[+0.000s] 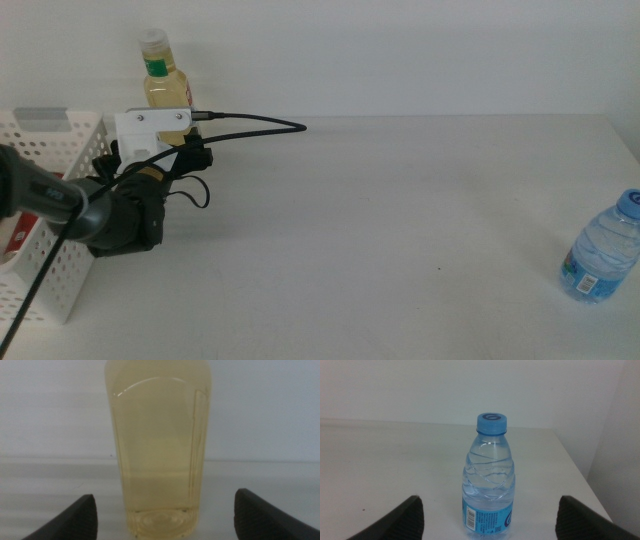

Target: Use arms to grab the bottles and put them into the dustbin to the left of the table.

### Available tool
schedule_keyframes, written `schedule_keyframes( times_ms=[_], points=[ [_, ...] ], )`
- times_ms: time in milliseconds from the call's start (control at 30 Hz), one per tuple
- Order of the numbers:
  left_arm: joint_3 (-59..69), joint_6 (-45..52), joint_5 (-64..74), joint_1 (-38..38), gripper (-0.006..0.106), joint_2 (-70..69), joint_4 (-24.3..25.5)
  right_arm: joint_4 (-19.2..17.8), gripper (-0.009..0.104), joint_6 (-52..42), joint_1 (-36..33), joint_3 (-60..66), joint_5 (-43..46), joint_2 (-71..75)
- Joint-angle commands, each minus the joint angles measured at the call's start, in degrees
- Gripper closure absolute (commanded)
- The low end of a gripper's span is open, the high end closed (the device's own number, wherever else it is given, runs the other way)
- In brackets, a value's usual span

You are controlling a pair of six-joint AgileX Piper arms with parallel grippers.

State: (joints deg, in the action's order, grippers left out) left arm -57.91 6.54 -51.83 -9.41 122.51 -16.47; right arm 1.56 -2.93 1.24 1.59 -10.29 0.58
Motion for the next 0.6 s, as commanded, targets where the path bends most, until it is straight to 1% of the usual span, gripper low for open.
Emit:
schedule_keyframes(
  times_ms=[0,400,567],
  points=[
    [-3.38,-0.18,-4.45,-0.07,0.010,-1.96,-0.47,-0.37,0.021,-0.17,0.42,-0.40,4.40,1.55],
    [-12.92,0.33,0.76,1.75,0.010,2.18,-0.45,-0.37,0.021,-0.17,0.42,-0.40,4.40,1.55],
    [-16.37,0.34,1.68,2.40,0.010,3.88,0.29,-0.37,0.021,-0.17,0.42,-0.40,4.40,1.55]
  ],
)
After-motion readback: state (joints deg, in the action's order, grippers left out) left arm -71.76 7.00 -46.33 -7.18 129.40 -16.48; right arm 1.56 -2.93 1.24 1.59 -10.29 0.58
